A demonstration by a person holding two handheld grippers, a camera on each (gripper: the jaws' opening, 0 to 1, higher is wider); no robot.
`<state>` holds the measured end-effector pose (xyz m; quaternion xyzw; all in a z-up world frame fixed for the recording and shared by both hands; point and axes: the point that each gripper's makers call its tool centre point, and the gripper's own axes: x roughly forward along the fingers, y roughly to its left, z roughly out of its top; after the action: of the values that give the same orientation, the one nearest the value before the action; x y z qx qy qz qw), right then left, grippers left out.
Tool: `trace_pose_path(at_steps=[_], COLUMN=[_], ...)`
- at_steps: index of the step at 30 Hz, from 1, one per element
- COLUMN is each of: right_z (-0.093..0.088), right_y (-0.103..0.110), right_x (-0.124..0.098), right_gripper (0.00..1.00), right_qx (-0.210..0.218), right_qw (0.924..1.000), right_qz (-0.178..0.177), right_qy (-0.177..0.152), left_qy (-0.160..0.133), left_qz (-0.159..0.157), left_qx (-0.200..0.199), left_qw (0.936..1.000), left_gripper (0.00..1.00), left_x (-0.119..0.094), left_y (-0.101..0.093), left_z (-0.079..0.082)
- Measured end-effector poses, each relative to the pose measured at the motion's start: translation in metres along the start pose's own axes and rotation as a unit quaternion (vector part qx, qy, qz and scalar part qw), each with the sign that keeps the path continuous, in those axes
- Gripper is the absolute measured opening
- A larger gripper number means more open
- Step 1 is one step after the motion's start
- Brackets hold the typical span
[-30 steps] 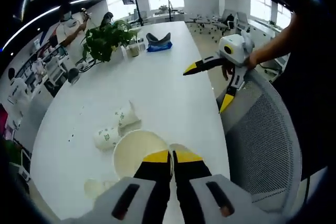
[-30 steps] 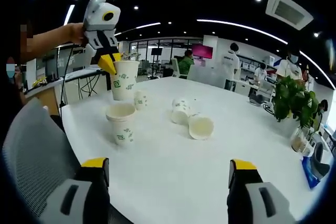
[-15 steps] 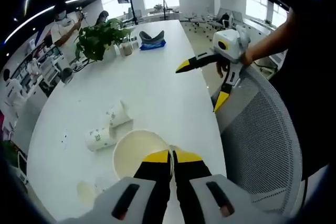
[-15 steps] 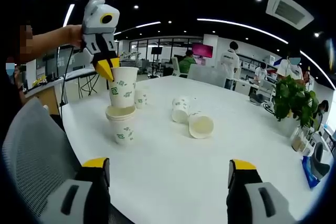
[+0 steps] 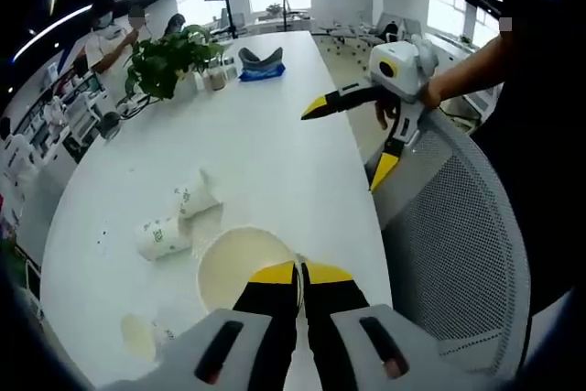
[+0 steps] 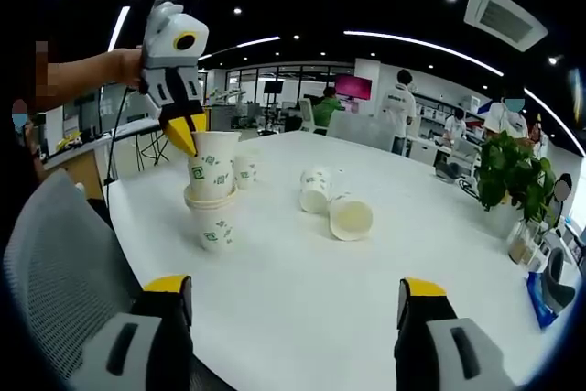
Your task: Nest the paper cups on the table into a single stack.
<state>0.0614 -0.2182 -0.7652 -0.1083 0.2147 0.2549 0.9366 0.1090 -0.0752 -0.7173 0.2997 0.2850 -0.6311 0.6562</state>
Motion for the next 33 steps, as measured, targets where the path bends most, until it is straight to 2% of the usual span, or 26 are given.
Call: trace_pose_path(at_steps=[21,33], right_z=[0.000,-0.001], right_y=[0.001,0.001], right_x=[0.000,0.000], right_gripper=[0.94,0.93], right_qx=[-0.001,-0.002], right_qw=[1.0000,1.0000], right_qz=[0.000,0.001], right_qy=[0.002,0.005], left_qy=[0.021,0.026], left_qz=[-0.021,-0.044], left_qx=[-0.026,-0.049], left_qw=[0.9992,0.9975], left_gripper=[0.00,0.01], left_x=[0.027,0.036], left_y=[-0.006,-0.012], left_z=[-0.020,-0.025])
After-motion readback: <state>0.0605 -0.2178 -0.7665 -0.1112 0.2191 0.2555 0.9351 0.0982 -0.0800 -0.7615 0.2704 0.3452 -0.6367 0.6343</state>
